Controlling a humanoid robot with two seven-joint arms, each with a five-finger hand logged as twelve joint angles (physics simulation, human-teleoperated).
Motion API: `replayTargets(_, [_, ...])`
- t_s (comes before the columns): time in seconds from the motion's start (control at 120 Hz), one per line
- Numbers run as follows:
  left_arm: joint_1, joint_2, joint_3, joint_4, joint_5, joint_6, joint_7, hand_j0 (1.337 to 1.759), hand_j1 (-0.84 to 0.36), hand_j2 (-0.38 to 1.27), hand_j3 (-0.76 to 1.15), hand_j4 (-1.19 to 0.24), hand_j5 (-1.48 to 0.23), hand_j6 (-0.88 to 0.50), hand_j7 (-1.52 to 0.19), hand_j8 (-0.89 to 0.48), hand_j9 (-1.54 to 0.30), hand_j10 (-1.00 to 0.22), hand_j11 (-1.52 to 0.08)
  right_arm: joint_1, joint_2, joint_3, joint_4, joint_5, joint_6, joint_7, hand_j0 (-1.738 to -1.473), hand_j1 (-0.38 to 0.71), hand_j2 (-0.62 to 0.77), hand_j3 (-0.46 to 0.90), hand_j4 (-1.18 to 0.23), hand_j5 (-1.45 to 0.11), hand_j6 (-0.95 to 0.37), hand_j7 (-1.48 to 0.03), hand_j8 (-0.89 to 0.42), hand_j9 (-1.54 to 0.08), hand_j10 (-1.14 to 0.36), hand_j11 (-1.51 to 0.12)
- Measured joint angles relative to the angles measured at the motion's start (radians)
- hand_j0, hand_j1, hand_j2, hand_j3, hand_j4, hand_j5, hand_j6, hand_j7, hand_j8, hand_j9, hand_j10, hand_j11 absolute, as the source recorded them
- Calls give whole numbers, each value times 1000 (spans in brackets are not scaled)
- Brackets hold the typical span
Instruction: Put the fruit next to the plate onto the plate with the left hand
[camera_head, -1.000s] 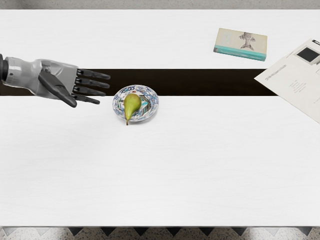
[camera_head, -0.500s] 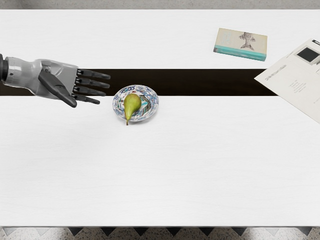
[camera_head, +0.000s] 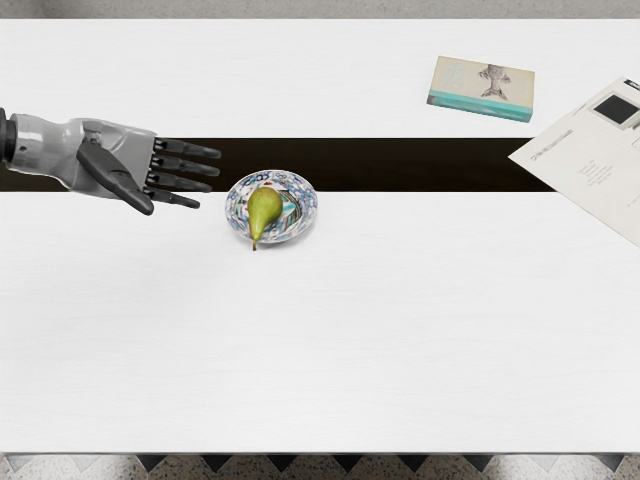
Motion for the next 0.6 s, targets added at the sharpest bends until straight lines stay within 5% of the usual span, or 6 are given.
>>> replayTargets(0.6, [0, 0, 0, 0, 0, 0, 0, 1658, 342, 0, 0, -4, -7, -3, -7, -4, -7, -4, -7, 0, 0, 0, 0, 0, 0, 0, -1658, -333, -3, 0, -13, -17, -13, -17, -13, -17, -13, -17])
